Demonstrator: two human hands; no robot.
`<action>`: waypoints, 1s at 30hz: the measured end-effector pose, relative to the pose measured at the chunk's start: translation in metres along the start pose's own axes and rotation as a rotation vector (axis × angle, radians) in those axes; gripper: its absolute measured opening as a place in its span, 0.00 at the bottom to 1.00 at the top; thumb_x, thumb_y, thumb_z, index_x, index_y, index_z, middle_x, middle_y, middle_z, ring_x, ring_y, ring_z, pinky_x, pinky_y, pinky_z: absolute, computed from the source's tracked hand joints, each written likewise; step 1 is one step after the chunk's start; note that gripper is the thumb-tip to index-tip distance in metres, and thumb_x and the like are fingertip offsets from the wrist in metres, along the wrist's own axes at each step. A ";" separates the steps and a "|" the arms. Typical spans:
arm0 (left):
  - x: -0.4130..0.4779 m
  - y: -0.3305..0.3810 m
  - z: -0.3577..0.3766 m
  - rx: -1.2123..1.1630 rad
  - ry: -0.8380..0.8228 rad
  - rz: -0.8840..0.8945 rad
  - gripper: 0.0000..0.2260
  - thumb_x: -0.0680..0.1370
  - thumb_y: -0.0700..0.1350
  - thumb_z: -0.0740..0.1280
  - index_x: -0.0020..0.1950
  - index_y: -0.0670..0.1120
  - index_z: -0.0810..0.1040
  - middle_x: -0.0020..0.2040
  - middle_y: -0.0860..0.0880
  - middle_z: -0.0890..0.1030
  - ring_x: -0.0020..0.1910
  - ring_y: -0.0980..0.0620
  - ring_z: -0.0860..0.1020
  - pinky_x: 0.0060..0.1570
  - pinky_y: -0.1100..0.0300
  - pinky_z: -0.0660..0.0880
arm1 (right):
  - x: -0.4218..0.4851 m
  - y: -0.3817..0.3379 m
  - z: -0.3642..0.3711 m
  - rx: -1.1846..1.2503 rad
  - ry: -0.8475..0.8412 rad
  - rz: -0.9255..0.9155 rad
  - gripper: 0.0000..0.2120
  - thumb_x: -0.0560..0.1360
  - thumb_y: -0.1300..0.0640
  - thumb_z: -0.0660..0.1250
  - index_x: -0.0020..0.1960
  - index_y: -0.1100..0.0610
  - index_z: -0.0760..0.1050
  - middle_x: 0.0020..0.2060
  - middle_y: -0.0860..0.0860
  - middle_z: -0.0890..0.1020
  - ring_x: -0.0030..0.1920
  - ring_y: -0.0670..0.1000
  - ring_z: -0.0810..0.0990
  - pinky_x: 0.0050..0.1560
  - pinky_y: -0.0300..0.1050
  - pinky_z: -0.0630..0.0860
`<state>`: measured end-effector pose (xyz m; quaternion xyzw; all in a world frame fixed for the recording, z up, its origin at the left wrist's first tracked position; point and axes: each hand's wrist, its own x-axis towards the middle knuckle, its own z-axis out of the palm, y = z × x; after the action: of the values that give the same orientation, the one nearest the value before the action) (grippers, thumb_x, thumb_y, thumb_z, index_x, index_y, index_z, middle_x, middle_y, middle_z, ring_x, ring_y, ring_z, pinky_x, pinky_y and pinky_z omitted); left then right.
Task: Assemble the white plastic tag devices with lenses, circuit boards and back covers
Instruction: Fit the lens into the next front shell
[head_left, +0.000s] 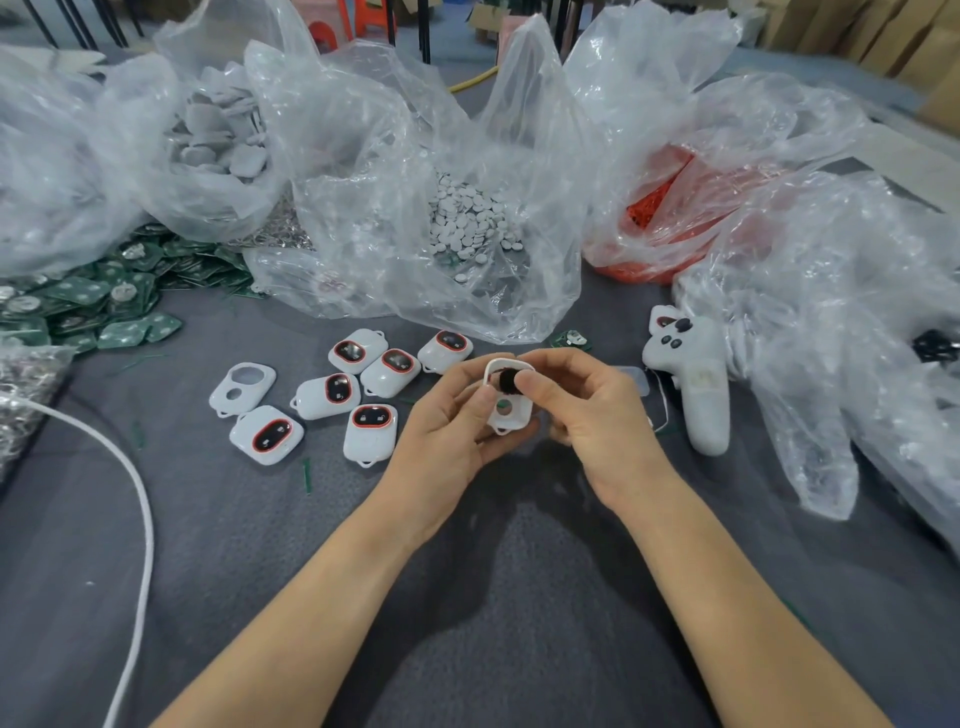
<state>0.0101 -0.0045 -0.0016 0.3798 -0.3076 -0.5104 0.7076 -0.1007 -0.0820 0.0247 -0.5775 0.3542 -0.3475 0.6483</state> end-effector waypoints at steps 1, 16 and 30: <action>0.000 0.000 0.001 -0.002 -0.009 -0.003 0.12 0.75 0.42 0.61 0.57 0.44 0.76 0.51 0.48 0.82 0.52 0.52 0.80 0.50 0.57 0.79 | 0.000 -0.001 0.000 0.056 -0.015 0.014 0.07 0.72 0.64 0.71 0.50 0.60 0.79 0.41 0.53 0.84 0.40 0.47 0.80 0.32 0.31 0.72; -0.004 0.000 0.007 0.132 0.018 0.018 0.11 0.81 0.34 0.57 0.58 0.43 0.74 0.53 0.49 0.82 0.53 0.52 0.80 0.52 0.56 0.79 | 0.000 0.003 0.002 0.019 -0.019 0.006 0.09 0.72 0.66 0.70 0.49 0.55 0.78 0.40 0.54 0.84 0.39 0.52 0.83 0.37 0.45 0.80; -0.005 0.000 0.007 0.598 0.263 0.161 0.12 0.78 0.30 0.61 0.50 0.45 0.80 0.45 0.49 0.84 0.46 0.53 0.82 0.48 0.55 0.79 | -0.003 0.012 0.007 -0.336 0.051 -0.219 0.09 0.71 0.61 0.73 0.44 0.48 0.78 0.39 0.47 0.84 0.42 0.48 0.82 0.45 0.47 0.80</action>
<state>0.0031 -0.0014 0.0016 0.6078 -0.3787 -0.2866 0.6364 -0.0960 -0.0748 0.0131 -0.7038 0.3583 -0.3664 0.4919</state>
